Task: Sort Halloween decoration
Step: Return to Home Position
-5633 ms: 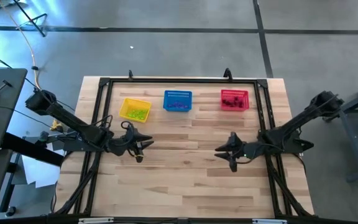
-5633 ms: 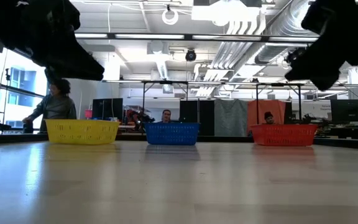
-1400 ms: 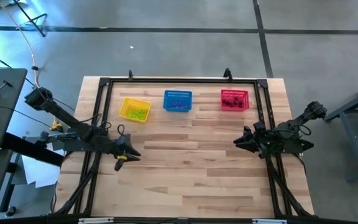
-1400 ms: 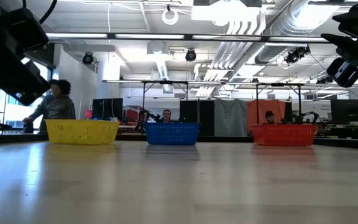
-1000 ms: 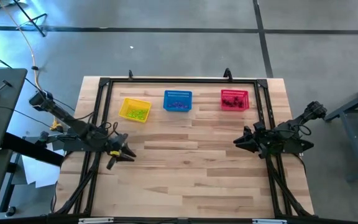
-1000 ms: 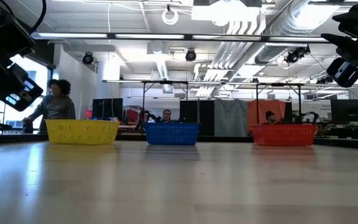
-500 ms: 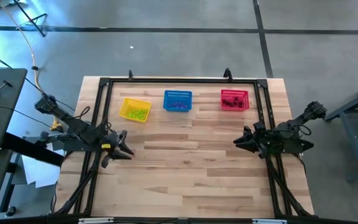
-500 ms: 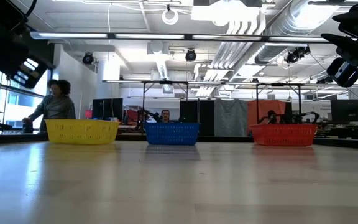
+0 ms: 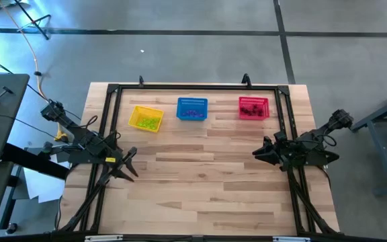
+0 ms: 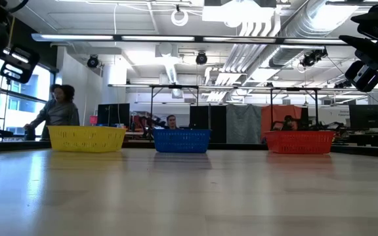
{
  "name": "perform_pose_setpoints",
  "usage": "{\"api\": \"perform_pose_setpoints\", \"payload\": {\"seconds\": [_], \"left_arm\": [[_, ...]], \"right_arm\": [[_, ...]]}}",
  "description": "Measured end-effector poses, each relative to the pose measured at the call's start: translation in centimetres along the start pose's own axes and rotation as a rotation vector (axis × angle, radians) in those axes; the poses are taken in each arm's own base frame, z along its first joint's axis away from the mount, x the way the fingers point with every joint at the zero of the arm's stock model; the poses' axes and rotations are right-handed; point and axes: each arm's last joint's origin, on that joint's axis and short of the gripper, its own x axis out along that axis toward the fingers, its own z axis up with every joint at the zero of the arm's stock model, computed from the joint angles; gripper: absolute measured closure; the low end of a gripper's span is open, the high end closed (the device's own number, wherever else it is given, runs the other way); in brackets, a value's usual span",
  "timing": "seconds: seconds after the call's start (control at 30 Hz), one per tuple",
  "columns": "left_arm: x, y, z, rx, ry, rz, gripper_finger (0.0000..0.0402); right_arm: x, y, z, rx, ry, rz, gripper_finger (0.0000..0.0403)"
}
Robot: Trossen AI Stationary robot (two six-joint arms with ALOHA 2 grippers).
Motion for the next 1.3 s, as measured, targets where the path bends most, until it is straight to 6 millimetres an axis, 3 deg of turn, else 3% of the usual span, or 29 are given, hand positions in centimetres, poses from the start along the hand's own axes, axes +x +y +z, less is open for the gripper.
{"api": "perform_pose_setpoints", "payload": {"seconds": [0.3, 0.53, 0.7, 1.0, 1.3], "left_arm": [[-0.7, -0.2, 0.7, 0.121, -0.097, -0.034, 0.0307], [-1.2, -0.3, 1.2, 0.11, -0.16, -0.046, 0.0307], [-1.2, -0.3, 1.2, -0.018, -0.16, -0.049, 0.0307], [-1.2, -0.2, 1.2, -0.465, -0.152, -0.075, 0.0307], [-1.2, 0.0, 1.3, -0.457, -0.163, -0.053, 0.0307]], "right_arm": [[0.0, 0.0, 0.0, 0.0, 0.0, 0.0, 0.0289], [0.0, 0.0, 0.0, 0.0, 0.0, 0.0, 0.0289], [0.0, 0.0, 0.0, 0.0, 0.0, 0.0, 0.0289], [0.0, 0.0, 0.0, 0.0, 0.0, 0.001, 0.0289], [0.0, 0.0, 0.0, 0.0, 0.0, 0.0, 0.0289]]}}
